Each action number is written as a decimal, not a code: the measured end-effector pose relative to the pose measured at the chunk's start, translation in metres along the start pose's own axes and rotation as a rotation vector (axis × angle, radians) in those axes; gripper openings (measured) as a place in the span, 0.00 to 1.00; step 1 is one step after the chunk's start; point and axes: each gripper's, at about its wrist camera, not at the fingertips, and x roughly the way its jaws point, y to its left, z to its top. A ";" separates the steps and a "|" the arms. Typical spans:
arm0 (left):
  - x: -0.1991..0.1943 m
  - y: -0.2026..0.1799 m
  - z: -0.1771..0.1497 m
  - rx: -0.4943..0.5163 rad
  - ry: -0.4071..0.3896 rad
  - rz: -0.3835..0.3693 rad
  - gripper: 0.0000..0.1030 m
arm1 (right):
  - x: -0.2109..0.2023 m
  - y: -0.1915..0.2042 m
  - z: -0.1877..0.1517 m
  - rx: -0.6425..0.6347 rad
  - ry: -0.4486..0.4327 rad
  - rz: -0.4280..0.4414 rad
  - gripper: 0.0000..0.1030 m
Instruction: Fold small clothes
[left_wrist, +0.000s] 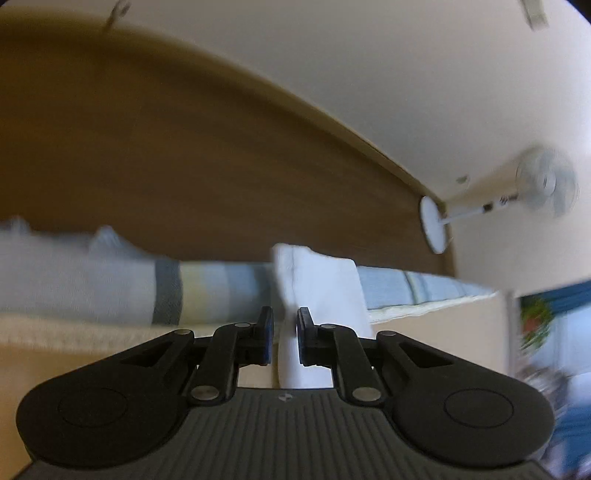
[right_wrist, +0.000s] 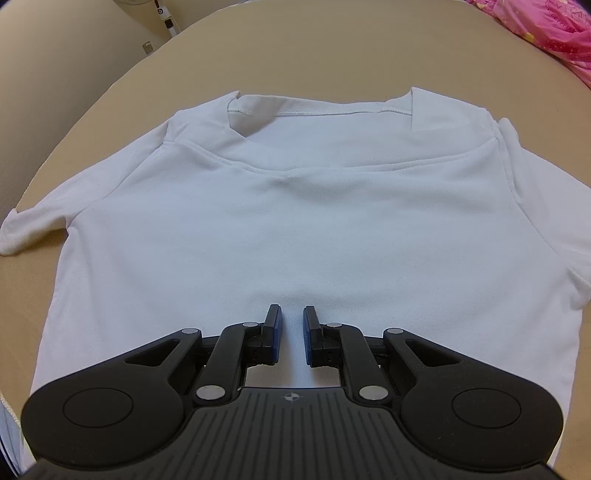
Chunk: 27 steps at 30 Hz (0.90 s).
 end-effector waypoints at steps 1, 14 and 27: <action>0.000 -0.001 0.002 0.003 0.005 -0.009 0.26 | 0.000 0.000 0.000 -0.002 0.000 -0.001 0.12; 0.013 -0.050 -0.023 0.379 -0.158 -0.034 0.03 | 0.002 0.001 0.000 -0.014 -0.008 -0.008 0.12; 0.032 -0.054 -0.036 0.361 -0.126 0.048 0.03 | 0.002 0.000 0.003 -0.003 -0.009 -0.002 0.12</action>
